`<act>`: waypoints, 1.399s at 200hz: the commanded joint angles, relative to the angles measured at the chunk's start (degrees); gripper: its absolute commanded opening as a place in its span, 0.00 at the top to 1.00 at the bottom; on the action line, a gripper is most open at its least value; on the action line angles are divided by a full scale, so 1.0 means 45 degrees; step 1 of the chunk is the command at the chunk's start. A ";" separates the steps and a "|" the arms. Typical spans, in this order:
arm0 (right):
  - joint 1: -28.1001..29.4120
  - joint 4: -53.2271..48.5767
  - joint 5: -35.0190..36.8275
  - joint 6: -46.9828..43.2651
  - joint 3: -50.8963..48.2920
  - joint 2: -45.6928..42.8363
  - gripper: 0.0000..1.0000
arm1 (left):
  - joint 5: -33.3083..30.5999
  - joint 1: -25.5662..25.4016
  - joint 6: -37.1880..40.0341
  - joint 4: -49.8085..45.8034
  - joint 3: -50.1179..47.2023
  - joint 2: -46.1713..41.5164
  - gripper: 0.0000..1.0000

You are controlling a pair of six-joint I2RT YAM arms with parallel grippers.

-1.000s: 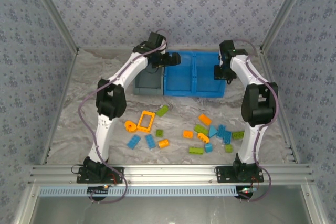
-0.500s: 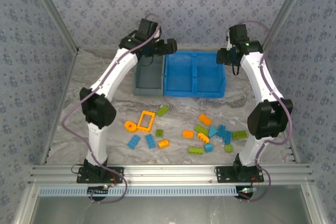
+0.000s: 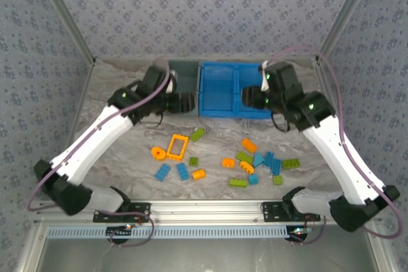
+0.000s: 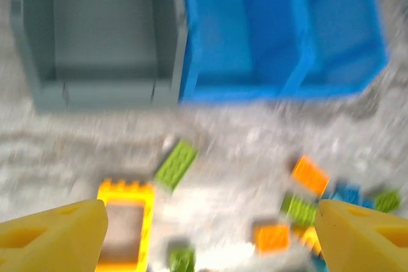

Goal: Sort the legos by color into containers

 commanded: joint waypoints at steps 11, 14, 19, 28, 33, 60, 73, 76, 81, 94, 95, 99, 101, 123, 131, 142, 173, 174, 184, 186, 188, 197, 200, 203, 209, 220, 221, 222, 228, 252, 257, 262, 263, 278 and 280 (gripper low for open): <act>0.3111 0.0731 -0.0054 0.1954 -0.3010 -0.1517 0.43 | -0.1377 -0.1692 -0.3317 -0.1756 -0.3694 -0.2374 0.25; 0.3545 0.0977 -0.0029 0.2003 -0.3335 -0.1670 0.43 | -0.1458 -0.1879 -0.3546 -0.1814 -0.4006 -0.2557 0.25; 0.4408 0.1426 0.0115 0.2077 -0.4044 -0.1974 0.41 | -0.1627 -0.2146 -0.3902 -0.1945 -0.4521 -0.2827 0.26; 0.5536 0.2096 0.0330 0.2159 -0.4890 -0.2305 0.38 | -0.2013 -0.2677 -0.4399 -0.2149 -0.5376 -0.3275 0.26; 0.6087 0.2523 0.0384 0.2242 -0.5376 -0.2487 0.36 | -0.2133 -0.2916 -0.4638 -0.2168 -0.5859 -0.3470 0.27; 0.8109 0.4189 0.0473 0.3091 -0.6982 -0.2576 0.35 | -0.1784 -0.3639 -0.4951 -0.1660 -0.7634 -0.3604 0.24; 0.8649 0.4876 0.0648 0.3282 -0.7395 -0.2446 0.34 | -0.1822 -0.3757 -0.4764 -0.1435 -0.8076 -0.3236 0.21; 0.8720 0.4954 0.0700 0.3341 -0.7472 -0.2411 0.34 | -0.1860 -0.3783 -0.4725 -0.1405 -0.8160 -0.3143 0.20; 0.8787 0.5051 0.0744 0.3425 -0.7560 -0.2319 0.33 | -0.1897 -0.3786 -0.4628 -0.1319 -0.8253 -0.2965 0.19; 0.8840 0.5218 0.0747 0.3601 -0.7670 -0.2103 0.33 | -0.2020 -0.3788 -0.4288 -0.1048 -0.8441 -0.2529 0.14; 0.8840 0.5235 0.0757 0.3608 -0.7678 -0.2084 0.33 | -0.2035 -0.3789 -0.4268 -0.1018 -0.8451 -0.2501 0.14; 0.8857 0.5271 0.0776 0.3648 -0.7703 -0.2048 0.33 | -0.2068 -0.3784 -0.4171 -0.0912 -0.8521 -0.2371 0.13; 0.8860 0.5301 0.0808 0.3662 -0.7715 -0.2037 0.33 | -0.2079 -0.3788 -0.4121 -0.0842 -0.8560 -0.2310 0.12; 0.8880 0.5672 0.0826 0.3819 -0.7858 -0.1988 0.33 | -0.1930 -0.3765 -0.3652 0.0048 -0.9056 -0.1455 0.11; 0.8880 0.5777 0.0830 0.3848 -0.7882 -0.1971 0.33 | -0.1853 -0.3750 -0.3507 0.0414 -0.9175 -0.1110 0.12; 0.8890 0.5843 0.0825 0.3882 -0.7919 -0.1939 0.33 | -0.1817 -0.3684 -0.3288 0.0789 -0.9281 -0.0716 0.14; 0.8880 0.5951 0.0661 0.3986 -0.7959 -0.1851 0.33 | -0.1668 -0.2929 -0.2772 0.1666 -0.9572 -0.0181 0.23; 0.8880 0.5954 0.0665 0.3995 -0.7969 -0.1851 0.33 | -0.1664 -0.2910 -0.2758 0.1696 -0.9584 -0.0164 0.23; 0.8889 0.5985 0.0650 0.4063 -0.7980 -0.1831 0.33 | -0.1636 -0.2678 -0.2608 0.1906 -0.9651 -0.0119 0.28; 0.8892 0.5992 0.0654 0.4088 -0.7980 -0.1831 0.33 | -0.1624 -0.2647 -0.2588 0.1957 -0.9653 -0.0111 0.29; 0.8883 0.5994 0.0665 0.4089 -0.7994 -0.1832 0.33 | -0.1611 -0.2620 -0.2564 0.1994 -0.9663 -0.0109 0.30; 0.8882 0.6022 0.0679 0.4126 -0.8019 -0.1812 0.33 | -0.1572 -0.2513 -0.2422 0.2142 -0.9695 -0.0036 0.33; 0.8895 0.6033 0.0692 0.4123 -0.8019 -0.1812 0.33 | -0.1561 -0.2492 -0.2396 0.2194 -0.9720 -0.0004 0.34; 0.8897 0.6024 0.0689 0.4125 -0.8019 -0.1795 0.33 | -0.1530 -0.2472 -0.2349 0.2229 -0.9716 0.0039 0.35; 0.8883 0.6027 0.0721 0.4137 -0.8019 -0.1774 0.33 | -0.1479 -0.2461 -0.2271 0.2234 -0.9732 0.0127 0.37; 0.8878 0.6005 0.0768 0.4155 -0.7966 -0.1717 0.33 | -0.1388 -0.2472 -0.2223 0.2235 -0.9776 0.0321 0.41; 0.8879 0.6000 0.0777 0.4148 -0.7963 -0.1706 0.33 | -0.1367 -0.2466 -0.2210 0.2235 -0.9783 0.0331 0.41; 0.8880 0.5988 0.0791 0.4155 -0.7962 -0.1700 0.33 | -0.1367 -0.2464 -0.2204 0.2235 -0.9787 0.0355 0.42; 0.8880 0.5990 0.0786 0.4142 -0.7950 -0.1636 0.33 | -0.1319 -0.2462 -0.2226 0.2636 -0.9809 0.0442 0.43; 0.8873 0.6000 0.0816 0.4169 -0.7848 -0.1473 0.33 | -0.1313 -0.2466 -0.2301 0.2844 -0.9980 0.0614 0.50; 0.8879 0.6013 0.0825 0.4156 -0.7812 -0.1446 0.33 | -0.1308 -0.2461 -0.2343 0.2863 -1.0003 0.0604 0.53; 0.8880 0.6000 0.0843 0.4154 -0.7789 -0.1423 0.33 | -0.1303 -0.2461 -0.2361 0.2882 -1.0038 0.0580 0.56; 0.8880 0.6007 0.0844 0.4167 -0.7787 -0.1412 0.33 | -0.1305 -0.2461 -0.2367 0.2880 -1.0041 0.0578 0.56; 0.8880 0.5973 0.0937 0.4143 -0.7716 -0.1349 0.33 | -0.1313 -0.2532 -0.2440 0.2700 -0.9943 0.0327 0.66; 0.8880 0.5964 0.0949 0.4152 -0.7711 -0.1346 0.33 | -0.1343 -0.2566 -0.2478 0.2639 -0.9897 0.0283 0.67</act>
